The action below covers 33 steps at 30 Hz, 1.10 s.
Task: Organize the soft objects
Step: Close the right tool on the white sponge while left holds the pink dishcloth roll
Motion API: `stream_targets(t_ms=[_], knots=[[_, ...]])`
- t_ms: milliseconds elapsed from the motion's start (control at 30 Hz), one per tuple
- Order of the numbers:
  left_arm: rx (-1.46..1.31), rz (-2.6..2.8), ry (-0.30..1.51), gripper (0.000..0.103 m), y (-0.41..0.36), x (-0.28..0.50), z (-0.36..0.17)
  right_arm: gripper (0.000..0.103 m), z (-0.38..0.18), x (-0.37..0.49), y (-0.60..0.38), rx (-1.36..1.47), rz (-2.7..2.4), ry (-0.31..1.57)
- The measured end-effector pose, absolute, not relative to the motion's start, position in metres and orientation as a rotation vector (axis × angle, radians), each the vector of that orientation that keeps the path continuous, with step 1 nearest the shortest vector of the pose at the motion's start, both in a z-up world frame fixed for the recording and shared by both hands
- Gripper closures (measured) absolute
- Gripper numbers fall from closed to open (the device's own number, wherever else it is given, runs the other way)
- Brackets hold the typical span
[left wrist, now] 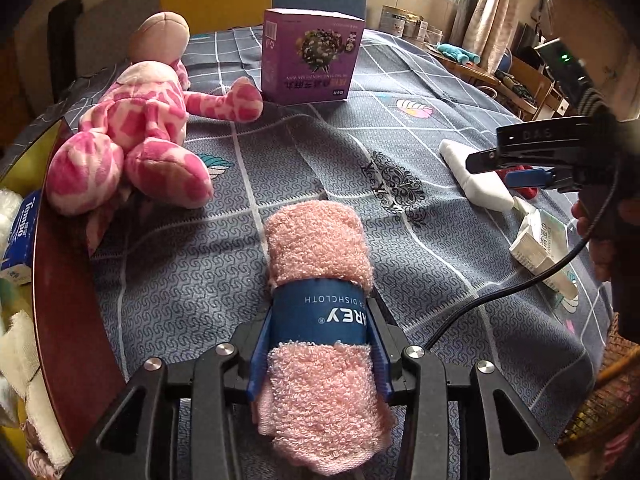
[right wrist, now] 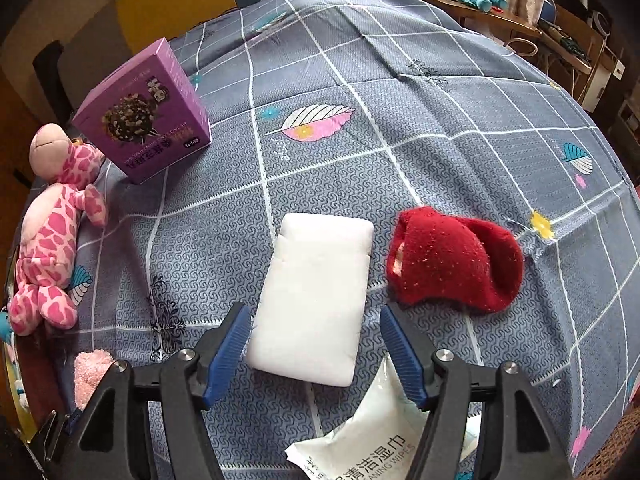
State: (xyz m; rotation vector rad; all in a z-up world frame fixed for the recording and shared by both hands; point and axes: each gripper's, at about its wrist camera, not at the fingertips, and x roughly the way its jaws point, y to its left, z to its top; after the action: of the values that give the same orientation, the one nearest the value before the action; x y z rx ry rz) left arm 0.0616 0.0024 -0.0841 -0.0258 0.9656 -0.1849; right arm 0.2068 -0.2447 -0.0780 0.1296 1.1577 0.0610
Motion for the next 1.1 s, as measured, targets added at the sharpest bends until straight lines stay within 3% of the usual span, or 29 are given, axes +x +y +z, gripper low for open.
stream_targets(t_ms=[100,133,1000,1100], knots=[[-0.020,-0.180,0.961,0.060,0.000,0.061,-0.085,0.035,-0.085,0.213,-0.241,0.095,0.067,1.157],[-0.017,-0.177,0.958,0.060,0.000,0.060,-0.085,0.048,-0.088,0.215,-0.240,0.084,0.092,1.159],[0.030,-0.130,0.944,0.059,-0.010,0.060,-0.084,0.045,-0.101,0.210,-0.226,-0.079,0.128,1.095],[0.022,-0.121,0.944,0.063,-0.009,0.060,-0.083,0.045,-0.101,0.210,-0.227,-0.075,0.131,1.096]])
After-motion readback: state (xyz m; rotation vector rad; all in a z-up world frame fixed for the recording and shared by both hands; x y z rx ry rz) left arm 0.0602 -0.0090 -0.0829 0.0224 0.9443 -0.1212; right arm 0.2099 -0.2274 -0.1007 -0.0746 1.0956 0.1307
